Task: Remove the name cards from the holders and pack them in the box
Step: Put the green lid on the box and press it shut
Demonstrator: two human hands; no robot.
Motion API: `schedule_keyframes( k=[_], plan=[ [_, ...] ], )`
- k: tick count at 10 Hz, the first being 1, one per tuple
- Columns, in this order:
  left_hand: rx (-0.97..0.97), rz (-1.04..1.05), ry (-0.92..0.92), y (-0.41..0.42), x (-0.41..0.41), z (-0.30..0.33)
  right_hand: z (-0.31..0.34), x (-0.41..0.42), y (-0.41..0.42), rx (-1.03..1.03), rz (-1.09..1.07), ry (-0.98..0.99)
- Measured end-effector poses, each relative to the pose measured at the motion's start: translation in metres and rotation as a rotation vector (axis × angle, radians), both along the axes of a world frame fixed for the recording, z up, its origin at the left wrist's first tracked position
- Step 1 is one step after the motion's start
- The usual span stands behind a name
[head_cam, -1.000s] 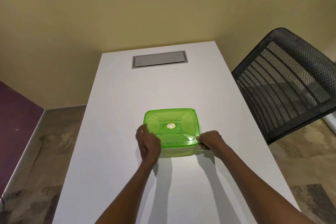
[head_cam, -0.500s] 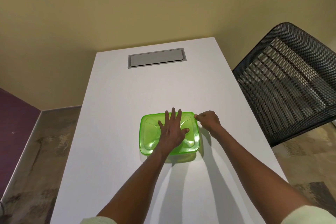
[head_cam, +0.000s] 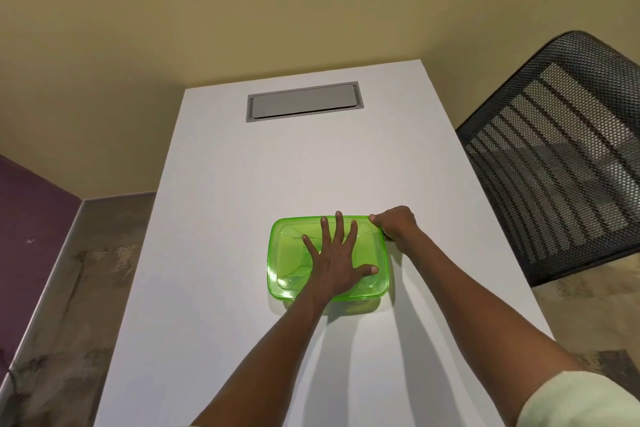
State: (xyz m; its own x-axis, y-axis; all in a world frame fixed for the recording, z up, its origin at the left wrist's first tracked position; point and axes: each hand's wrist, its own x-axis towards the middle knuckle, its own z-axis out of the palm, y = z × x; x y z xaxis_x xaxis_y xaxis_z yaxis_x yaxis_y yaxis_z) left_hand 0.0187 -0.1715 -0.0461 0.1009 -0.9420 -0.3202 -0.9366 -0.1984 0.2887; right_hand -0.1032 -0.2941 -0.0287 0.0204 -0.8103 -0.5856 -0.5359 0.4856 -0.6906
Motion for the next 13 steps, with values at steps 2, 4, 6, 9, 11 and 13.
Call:
schedule_keyframes(
  k=[2, 4, 6, 9, 11, 13],
  plan=[
    [-0.022, 0.000, 0.010, 0.000, 0.000, -0.005, -0.005, 0.002, -0.004, 0.059, -0.037, 0.004],
    [-0.018, -0.002, 0.011, 0.000, 0.001, -0.008, -0.006, 0.010, -0.009, 0.073, -0.026, 0.041],
    [-0.053, 0.005, 0.050, 0.003, 0.003, -0.003, 0.003, 0.009, -0.008, 0.052, 0.006, 0.049],
    [-0.441, 0.553, 0.092, 0.032, 0.041, 0.006, 0.028, 0.057, 0.009, -0.409, 0.523, 0.361],
    [-0.398, 1.101, 0.342, 0.021, 0.074, 0.016, 0.027, 0.113, 0.026, -0.479, 0.738, 0.188],
    [-0.368, 1.213, 0.556, 0.013, 0.090, 0.008, 0.015, 0.151, 0.027, -0.263, 0.842, 0.114]
  ],
)
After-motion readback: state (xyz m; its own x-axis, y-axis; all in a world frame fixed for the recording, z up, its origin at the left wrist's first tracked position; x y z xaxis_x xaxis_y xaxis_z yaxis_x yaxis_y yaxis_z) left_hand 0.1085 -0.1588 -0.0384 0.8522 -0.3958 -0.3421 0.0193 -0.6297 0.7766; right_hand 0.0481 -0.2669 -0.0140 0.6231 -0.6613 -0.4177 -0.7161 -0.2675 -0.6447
